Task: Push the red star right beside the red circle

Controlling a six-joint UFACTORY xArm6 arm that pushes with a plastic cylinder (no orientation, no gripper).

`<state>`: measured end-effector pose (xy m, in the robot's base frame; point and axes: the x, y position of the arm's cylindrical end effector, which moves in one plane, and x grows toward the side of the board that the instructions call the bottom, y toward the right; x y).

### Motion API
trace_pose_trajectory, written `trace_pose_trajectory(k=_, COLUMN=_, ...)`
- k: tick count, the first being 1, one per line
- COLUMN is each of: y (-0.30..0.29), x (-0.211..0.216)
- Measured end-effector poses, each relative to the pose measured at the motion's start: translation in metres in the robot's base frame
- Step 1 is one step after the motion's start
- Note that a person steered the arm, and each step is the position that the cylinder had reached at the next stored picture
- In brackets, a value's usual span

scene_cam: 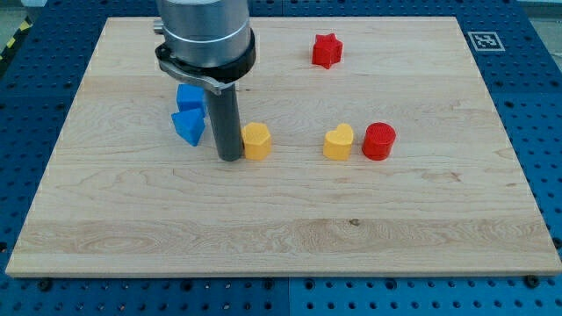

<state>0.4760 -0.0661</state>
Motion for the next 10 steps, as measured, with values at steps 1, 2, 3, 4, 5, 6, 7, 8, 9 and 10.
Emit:
trace_pose_trajectory(k=1, y=0.011, x=0.000)
trace_pose_trajectory(k=2, y=0.022, x=0.000)
trace_pose_trajectory(k=3, y=0.023, x=0.004)
trace_pose_trajectory(k=4, y=0.054, x=0.038)
trace_pose_trajectory(k=5, y=0.106, x=0.076)
trace_pose_trajectory(k=6, y=0.185, x=0.105)
trace_pose_trajectory(k=7, y=0.297, x=0.111)
trace_pose_trajectory(k=8, y=0.386, x=0.073)
trace_pose_trajectory(k=9, y=0.412, x=0.014)
trace_pose_trajectory(k=10, y=0.411, x=-0.057)
